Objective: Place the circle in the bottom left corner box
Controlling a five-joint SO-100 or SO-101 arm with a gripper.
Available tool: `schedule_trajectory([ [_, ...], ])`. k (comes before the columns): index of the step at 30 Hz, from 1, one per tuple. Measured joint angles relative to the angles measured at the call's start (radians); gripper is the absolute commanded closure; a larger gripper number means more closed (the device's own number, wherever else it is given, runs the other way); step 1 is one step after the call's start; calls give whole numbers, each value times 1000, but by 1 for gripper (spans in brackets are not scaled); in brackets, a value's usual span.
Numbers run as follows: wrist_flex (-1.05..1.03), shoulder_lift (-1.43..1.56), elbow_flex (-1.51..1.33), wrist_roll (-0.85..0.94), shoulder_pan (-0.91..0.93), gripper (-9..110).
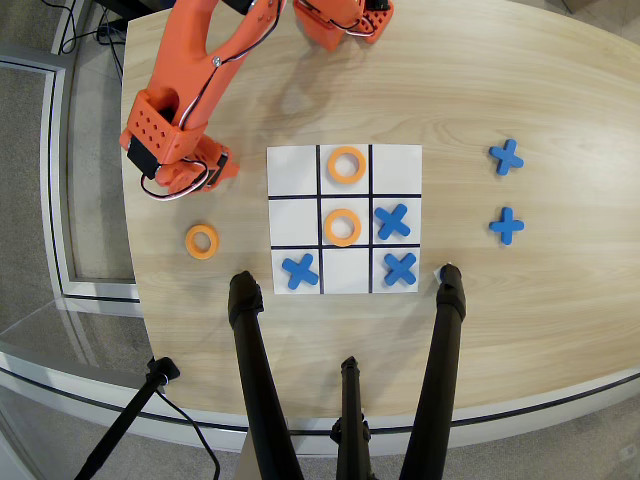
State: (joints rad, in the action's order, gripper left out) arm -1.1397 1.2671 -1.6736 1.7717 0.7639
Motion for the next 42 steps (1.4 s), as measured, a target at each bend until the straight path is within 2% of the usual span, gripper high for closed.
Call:
schedule_trajectory([
  [4,0,12,-28,0,6,102],
  [15,-11,18,-43,6,6,102],
  [21,-238,143,-2,-64,-37,102],
  [27,-356,400,21,-290,-268,102],
  [33,-368,687,-179,-526,-600,102],
  [38,-261,785,-387,-752,-913,102],
  [42,-87,781,-517,-884,-1062,102],
])
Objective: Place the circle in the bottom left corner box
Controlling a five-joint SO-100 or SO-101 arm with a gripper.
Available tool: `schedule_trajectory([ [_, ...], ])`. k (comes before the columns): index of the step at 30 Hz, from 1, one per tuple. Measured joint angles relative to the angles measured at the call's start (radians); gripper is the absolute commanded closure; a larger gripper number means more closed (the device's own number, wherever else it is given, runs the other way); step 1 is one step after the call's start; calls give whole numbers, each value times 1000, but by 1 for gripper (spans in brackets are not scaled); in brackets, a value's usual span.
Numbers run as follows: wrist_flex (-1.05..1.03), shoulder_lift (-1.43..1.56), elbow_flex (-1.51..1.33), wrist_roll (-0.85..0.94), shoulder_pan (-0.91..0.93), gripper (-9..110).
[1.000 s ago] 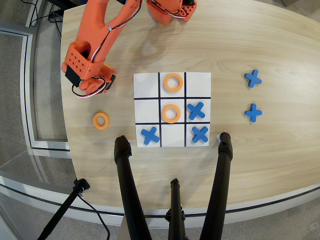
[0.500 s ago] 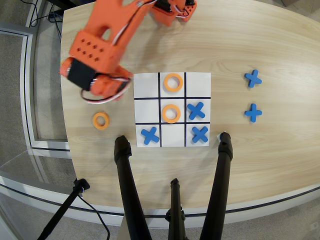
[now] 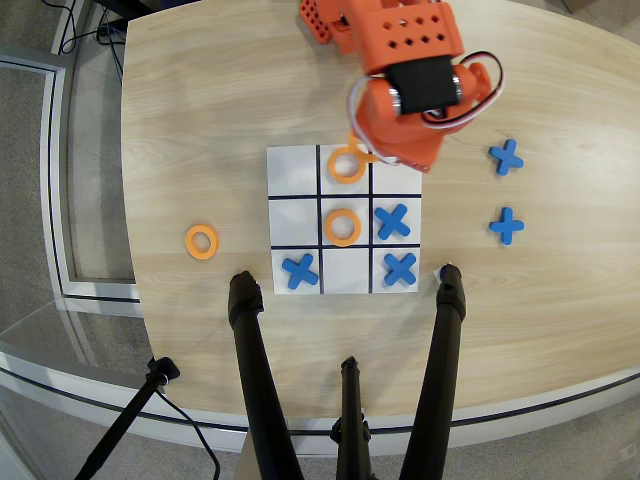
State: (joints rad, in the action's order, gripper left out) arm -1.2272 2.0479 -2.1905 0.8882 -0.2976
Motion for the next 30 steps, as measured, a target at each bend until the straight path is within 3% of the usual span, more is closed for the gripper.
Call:
schedule_trajectory([
  [10,318,-233,-86,-150,-109,102],
  [30,365,-456,77,-189,-121,102],
])
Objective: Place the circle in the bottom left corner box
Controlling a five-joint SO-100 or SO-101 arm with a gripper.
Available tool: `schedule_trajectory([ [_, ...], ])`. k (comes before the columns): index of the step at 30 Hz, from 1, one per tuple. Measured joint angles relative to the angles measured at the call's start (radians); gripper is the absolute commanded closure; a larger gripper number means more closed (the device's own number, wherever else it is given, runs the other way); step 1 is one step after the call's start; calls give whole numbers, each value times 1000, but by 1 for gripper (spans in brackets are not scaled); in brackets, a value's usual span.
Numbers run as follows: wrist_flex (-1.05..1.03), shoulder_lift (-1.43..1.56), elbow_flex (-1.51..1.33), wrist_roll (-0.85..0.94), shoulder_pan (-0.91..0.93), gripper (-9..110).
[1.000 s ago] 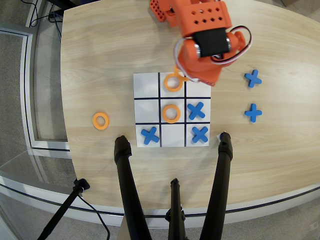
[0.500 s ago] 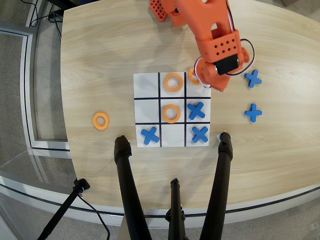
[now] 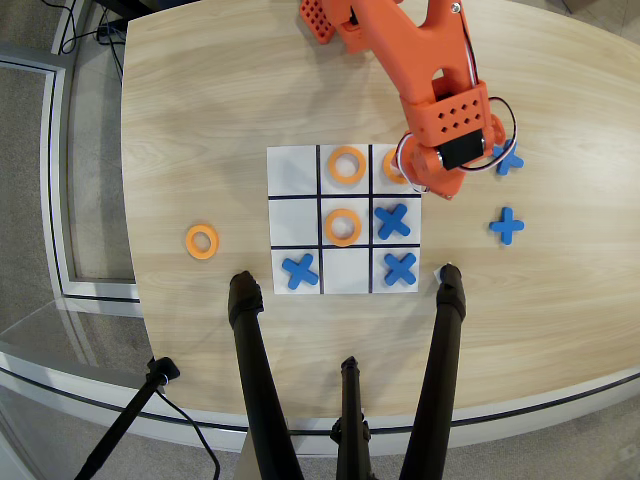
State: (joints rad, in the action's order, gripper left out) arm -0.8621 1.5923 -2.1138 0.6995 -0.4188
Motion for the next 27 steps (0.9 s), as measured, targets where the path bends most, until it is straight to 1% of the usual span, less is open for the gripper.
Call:
schedule_trajectory([
  [17,14,-2,0,28,37,101],
  [21,14,-2,0,35,37,89],
  [23,3,0,0,35,37,88],
  [25,-26,9,-2,35,37,80],
  [27,-84,20,0,43,38,80],
])
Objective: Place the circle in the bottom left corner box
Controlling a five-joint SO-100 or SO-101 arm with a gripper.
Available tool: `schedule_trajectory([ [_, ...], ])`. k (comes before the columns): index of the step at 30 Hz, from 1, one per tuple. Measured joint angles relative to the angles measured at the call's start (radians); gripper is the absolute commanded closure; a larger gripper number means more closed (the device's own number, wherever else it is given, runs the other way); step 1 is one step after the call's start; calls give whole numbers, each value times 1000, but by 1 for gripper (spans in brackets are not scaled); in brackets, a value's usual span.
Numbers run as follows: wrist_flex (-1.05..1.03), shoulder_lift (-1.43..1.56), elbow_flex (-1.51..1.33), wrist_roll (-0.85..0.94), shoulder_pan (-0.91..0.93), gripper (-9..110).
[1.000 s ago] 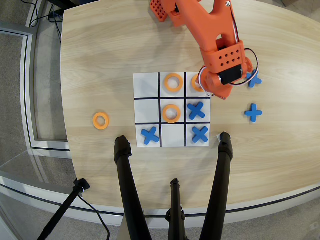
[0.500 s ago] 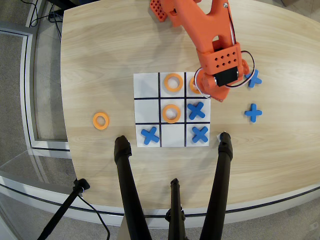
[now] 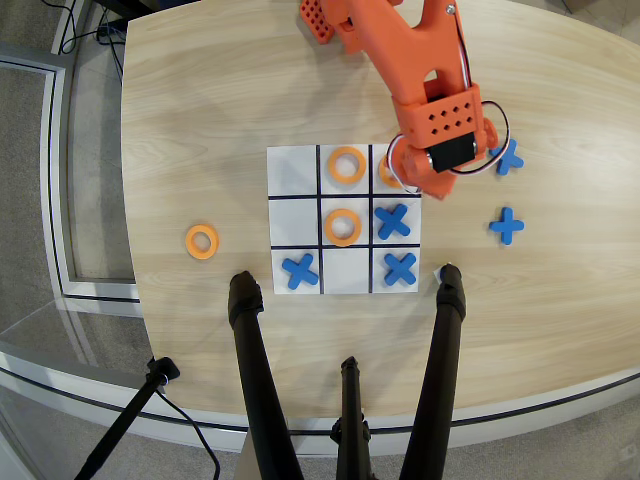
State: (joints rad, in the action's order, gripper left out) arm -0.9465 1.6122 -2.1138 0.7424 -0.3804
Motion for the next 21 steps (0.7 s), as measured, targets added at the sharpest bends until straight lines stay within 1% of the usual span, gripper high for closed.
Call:
schedule_trajectory([
  [3,-87,29,61,8,0,79],
  [8,-322,129,272,25,2,79],
  [11,-448,216,397,46,0,79],
  [13,-491,301,414,69,0,79],
  [16,-508,482,330,144,15,79],
  [21,-474,896,-69,345,80,79],
])
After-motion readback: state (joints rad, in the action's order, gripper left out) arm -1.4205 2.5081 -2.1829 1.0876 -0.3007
